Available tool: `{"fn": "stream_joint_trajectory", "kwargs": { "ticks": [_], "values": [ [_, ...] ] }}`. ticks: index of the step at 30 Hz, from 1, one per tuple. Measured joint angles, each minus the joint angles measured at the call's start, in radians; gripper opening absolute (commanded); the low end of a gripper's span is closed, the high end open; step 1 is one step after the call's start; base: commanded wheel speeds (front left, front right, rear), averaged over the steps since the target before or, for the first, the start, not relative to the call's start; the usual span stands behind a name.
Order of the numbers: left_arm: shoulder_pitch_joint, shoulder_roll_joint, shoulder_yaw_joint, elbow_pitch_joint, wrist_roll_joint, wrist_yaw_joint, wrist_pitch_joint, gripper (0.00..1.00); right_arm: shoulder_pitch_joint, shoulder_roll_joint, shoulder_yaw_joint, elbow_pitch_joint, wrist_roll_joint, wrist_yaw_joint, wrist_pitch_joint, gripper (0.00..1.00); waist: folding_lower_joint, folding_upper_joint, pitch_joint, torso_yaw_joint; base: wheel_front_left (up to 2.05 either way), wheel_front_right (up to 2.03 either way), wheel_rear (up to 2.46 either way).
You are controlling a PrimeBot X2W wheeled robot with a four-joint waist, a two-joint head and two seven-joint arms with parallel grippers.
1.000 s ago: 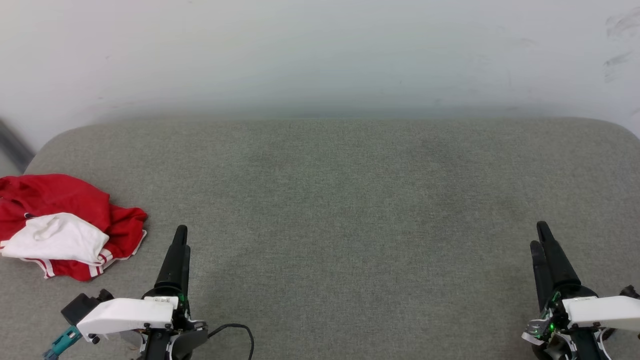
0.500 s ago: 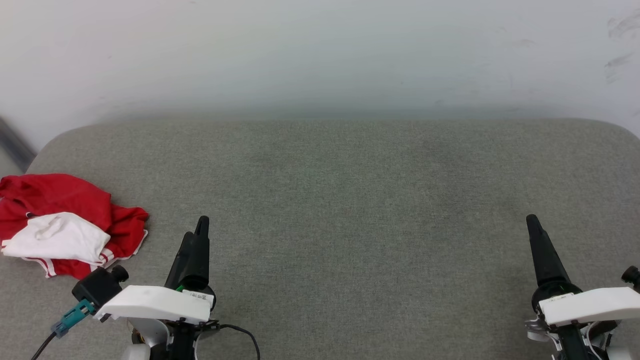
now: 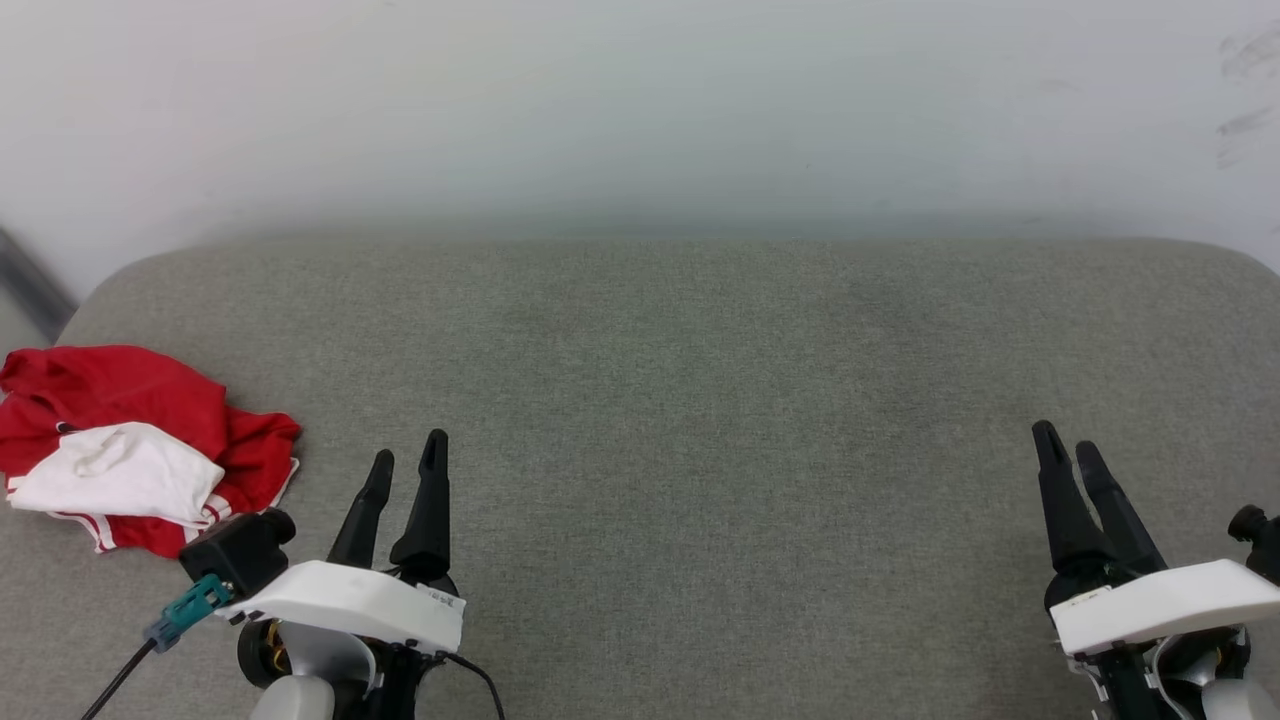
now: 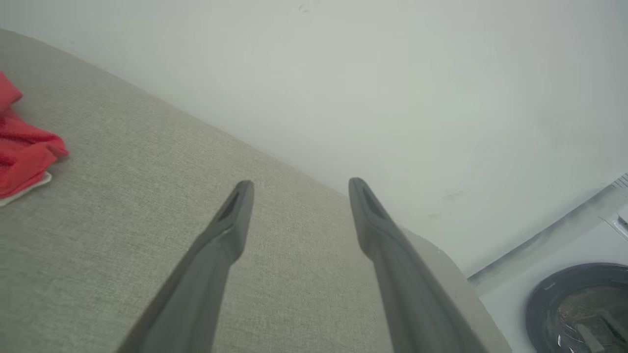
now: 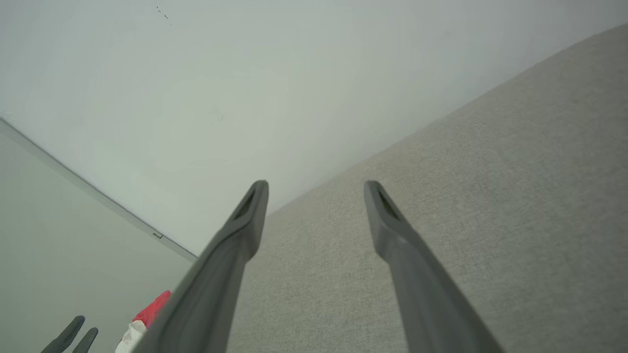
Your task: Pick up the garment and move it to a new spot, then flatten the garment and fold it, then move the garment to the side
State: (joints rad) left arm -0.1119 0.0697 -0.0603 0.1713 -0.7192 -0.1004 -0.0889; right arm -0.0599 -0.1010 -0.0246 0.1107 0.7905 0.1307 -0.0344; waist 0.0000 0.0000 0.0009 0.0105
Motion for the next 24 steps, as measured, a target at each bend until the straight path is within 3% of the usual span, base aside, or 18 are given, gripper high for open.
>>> {"fn": "stream_joint_trajectory", "kwargs": {
  "ticks": [24],
  "values": [
    [-0.02,0.049,-0.093,0.021,0.28,0.073,-0.066,1.0,0.009,0.007,-0.009,-0.054,-0.343,0.0,0.015,1.0,0.0,0.0,-0.005,0.007,0.0,0.0,0.0]
  ]
}}
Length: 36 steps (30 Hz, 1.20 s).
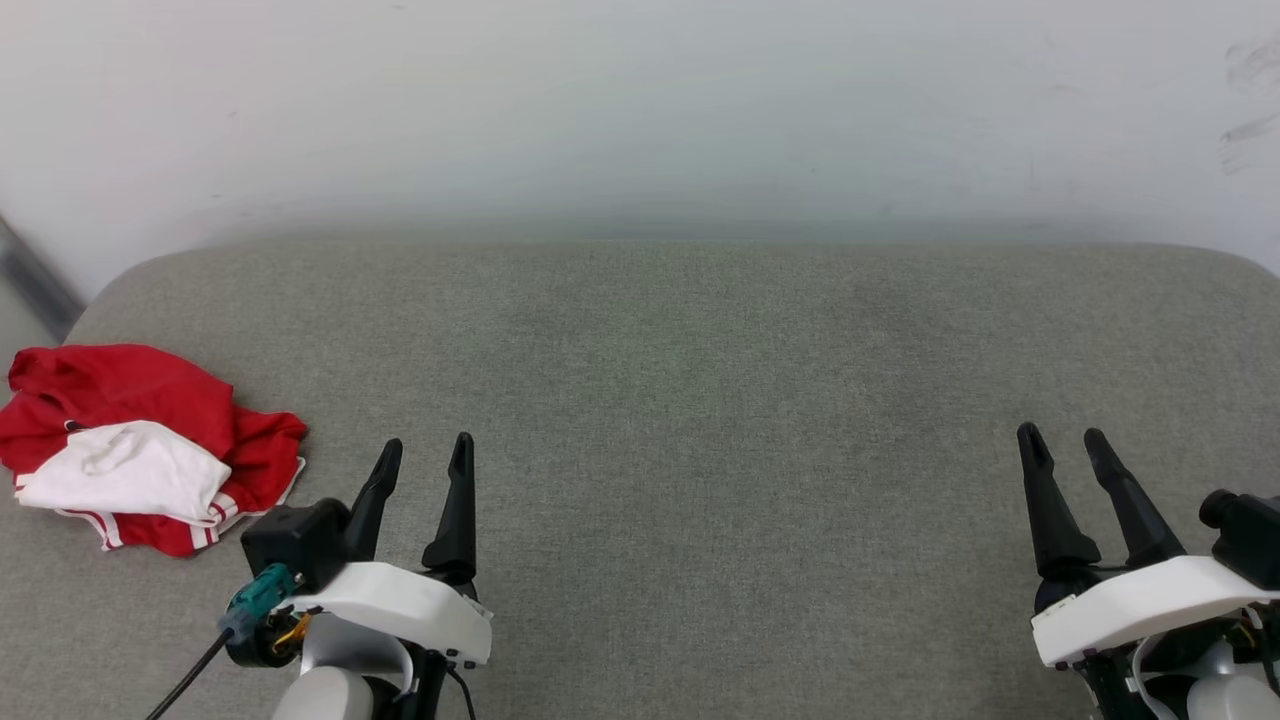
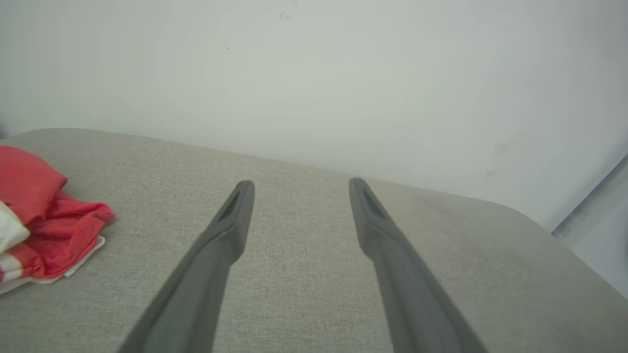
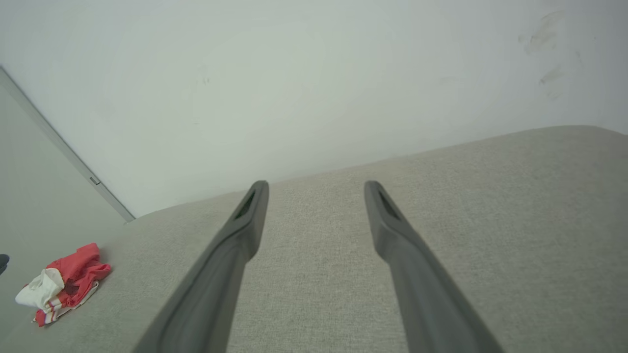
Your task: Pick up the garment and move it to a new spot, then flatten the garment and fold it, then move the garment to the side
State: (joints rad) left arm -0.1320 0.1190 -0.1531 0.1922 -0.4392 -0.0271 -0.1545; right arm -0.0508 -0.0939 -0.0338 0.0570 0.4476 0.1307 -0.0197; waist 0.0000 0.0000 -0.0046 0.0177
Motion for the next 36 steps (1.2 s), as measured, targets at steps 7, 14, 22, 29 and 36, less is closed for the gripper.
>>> {"fn": "stream_joint_trajectory", "kwargs": {
  "ticks": [7,14,22,29,36],
  "values": [
    [-0.001,0.003,-0.011,0.011,0.057,0.013,-0.017,1.0,0.0,0.0,-0.002,-0.018,-0.082,0.0,-0.005,1.0,0.0,0.0,-0.001,0.002,0.0,0.0,0.0],
    [-0.012,0.007,-0.022,0.012,0.115,0.023,-0.034,1.0,0.001,0.003,-0.009,-0.021,-0.146,0.0,-0.016,1.0,0.0,0.0,-0.002,0.004,0.0,0.0,0.0],
    [-0.014,0.003,-0.028,0.017,0.168,0.028,-0.052,1.0,0.001,0.008,-0.011,-0.026,-0.214,0.0,-0.029,1.0,0.0,0.0,-0.004,0.008,0.0,0.0,0.0],
    [-0.016,-0.002,-0.028,0.026,0.216,0.027,-0.066,1.0,0.001,0.015,-0.014,-0.028,-0.259,0.0,-0.033,1.0,0.0,0.0,-0.008,0.011,0.0,0.0,0.0],
    [-0.016,-0.015,-0.014,0.044,0.239,0.017,-0.079,1.0,0.001,0.022,-0.018,-0.029,-0.298,0.0,-0.037,1.0,0.0,0.0,-0.01,0.011,0.0,0.0,0.0]
  ]
}}
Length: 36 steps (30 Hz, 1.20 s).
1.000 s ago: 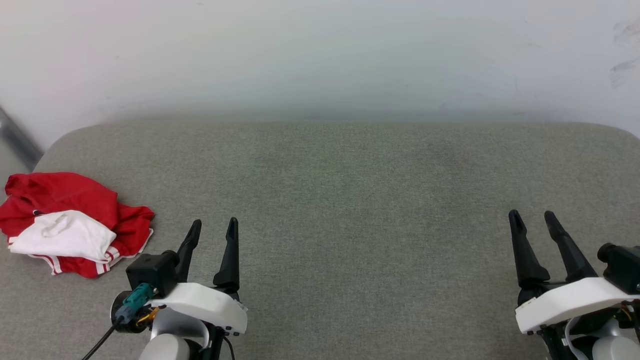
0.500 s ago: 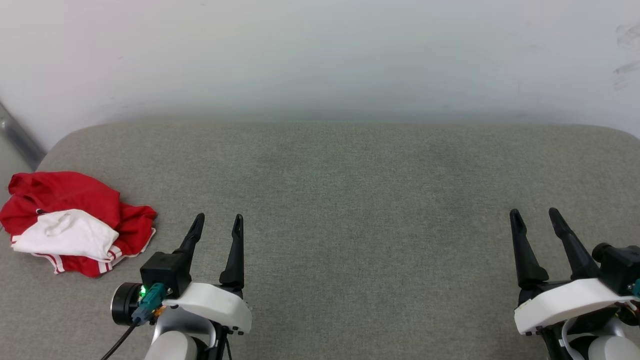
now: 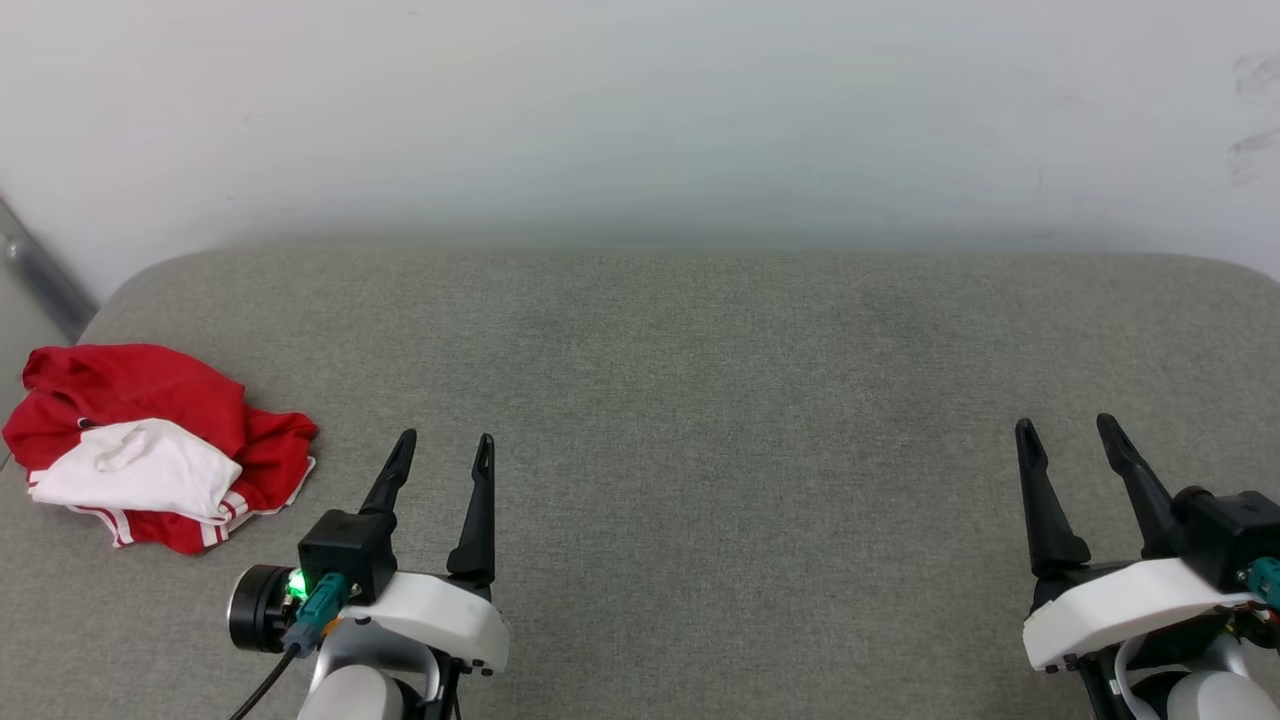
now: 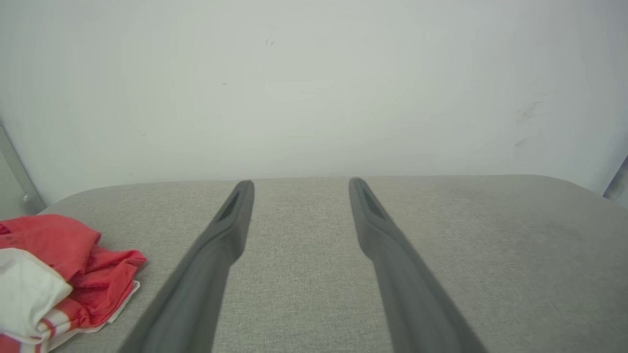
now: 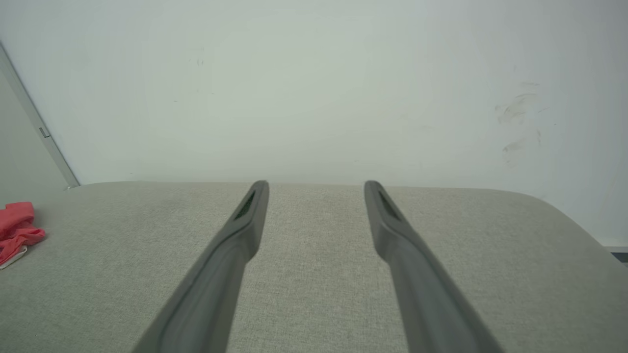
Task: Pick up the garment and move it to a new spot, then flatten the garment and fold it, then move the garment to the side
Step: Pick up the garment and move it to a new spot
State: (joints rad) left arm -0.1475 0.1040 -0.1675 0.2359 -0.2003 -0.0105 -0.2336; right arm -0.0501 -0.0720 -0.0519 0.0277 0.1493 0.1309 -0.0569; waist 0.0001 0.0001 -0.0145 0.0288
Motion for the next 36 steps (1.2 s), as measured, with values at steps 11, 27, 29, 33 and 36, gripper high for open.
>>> {"fn": "stream_joint_trajectory", "kwargs": {
  "ticks": [11,27,29,33,36],
  "values": [
    [-0.007,-0.026,0.036,0.029,0.031,-0.025,-0.02,1.0,0.0,0.01,-0.014,-0.008,-0.057,0.0,-0.009,1.0,0.0,0.0,-0.001,0.006,0.0,0.0,0.0],
    [-0.035,-0.049,0.082,0.041,0.019,-0.05,-0.029,1.0,0.017,0.016,0.009,-0.069,-0.078,0.0,-0.005,1.0,0.0,0.0,0.011,0.136,0.0,0.0,0.0],
    [-0.04,-0.051,0.09,0.038,0.013,-0.047,-0.029,1.0,0.02,0.017,0.016,-0.081,-0.077,0.0,-0.003,1.0,0.0,0.0,0.015,0.169,0.0,0.0,0.0],
    [-0.041,-0.052,0.113,0.031,0.012,-0.04,-0.029,1.0,0.025,0.018,0.034,-0.102,-0.076,0.0,0.002,1.0,0.0,0.0,0.021,0.24,0.0,0.0,0.0],
    [-0.041,-0.052,0.136,0.026,0.013,-0.036,-0.029,1.0,0.025,0.019,0.042,-0.117,-0.071,0.0,0.004,1.0,0.0,0.0,0.028,0.293,0.0,0.0,0.0]
  ]
}}
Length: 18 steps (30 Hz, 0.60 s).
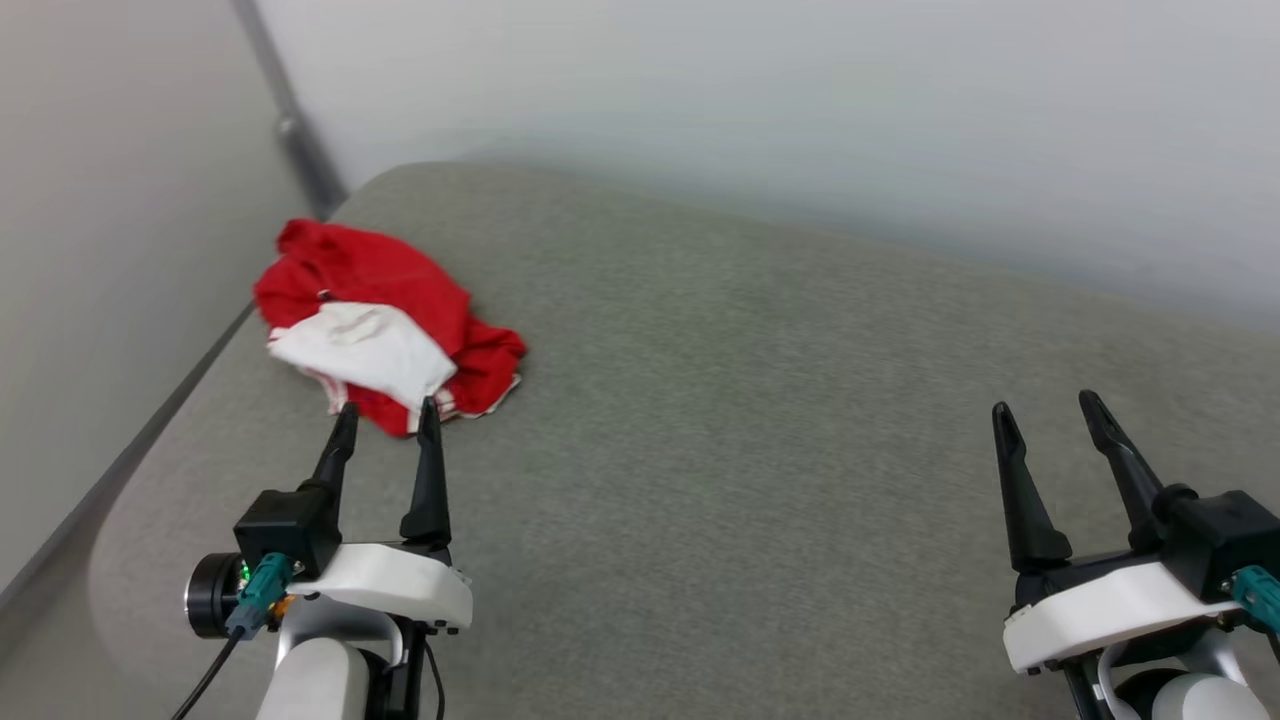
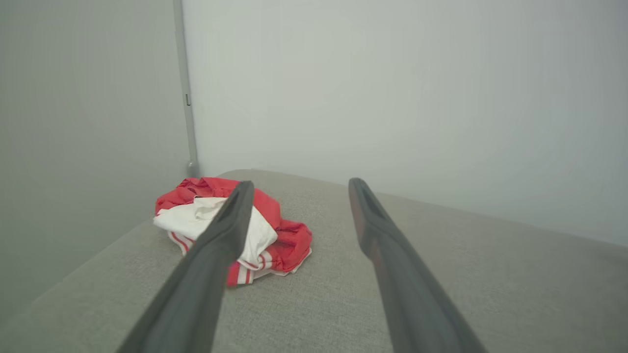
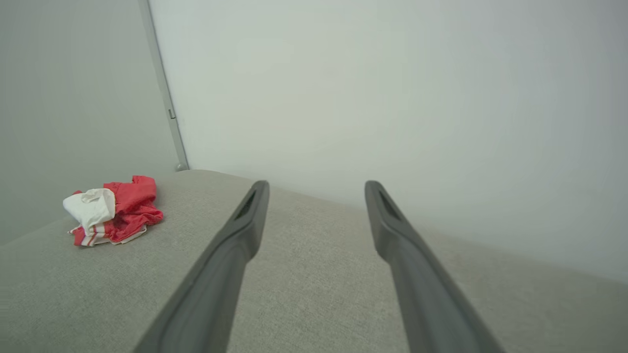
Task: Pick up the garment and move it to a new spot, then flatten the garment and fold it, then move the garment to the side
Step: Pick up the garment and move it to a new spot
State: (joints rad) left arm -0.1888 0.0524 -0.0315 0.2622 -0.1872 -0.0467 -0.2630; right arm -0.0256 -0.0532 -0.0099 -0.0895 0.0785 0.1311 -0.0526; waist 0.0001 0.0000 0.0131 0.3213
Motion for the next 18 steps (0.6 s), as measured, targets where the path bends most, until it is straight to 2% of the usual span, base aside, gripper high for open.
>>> {"fn": "stream_joint_trajectory", "kwargs": {
  "ticks": [11,18],
  "values": [
    [0.01,0.0,0.053,-0.017,0.005,0.003,0.0,1.0,-0.013,0.001,0.027,-0.044,-0.007,0.0,0.008,1.0,0.0,0.0,0.033,0.166,0.0,0.0,0.0],
    [-0.006,-0.001,0.067,-0.016,0.008,0.003,0.0,1.0,-0.034,0.0,0.043,-0.068,-0.018,0.0,0.026,1.0,0.0,0.0,0.066,0.203,0.0,0.0,0.0]
  ]
}}
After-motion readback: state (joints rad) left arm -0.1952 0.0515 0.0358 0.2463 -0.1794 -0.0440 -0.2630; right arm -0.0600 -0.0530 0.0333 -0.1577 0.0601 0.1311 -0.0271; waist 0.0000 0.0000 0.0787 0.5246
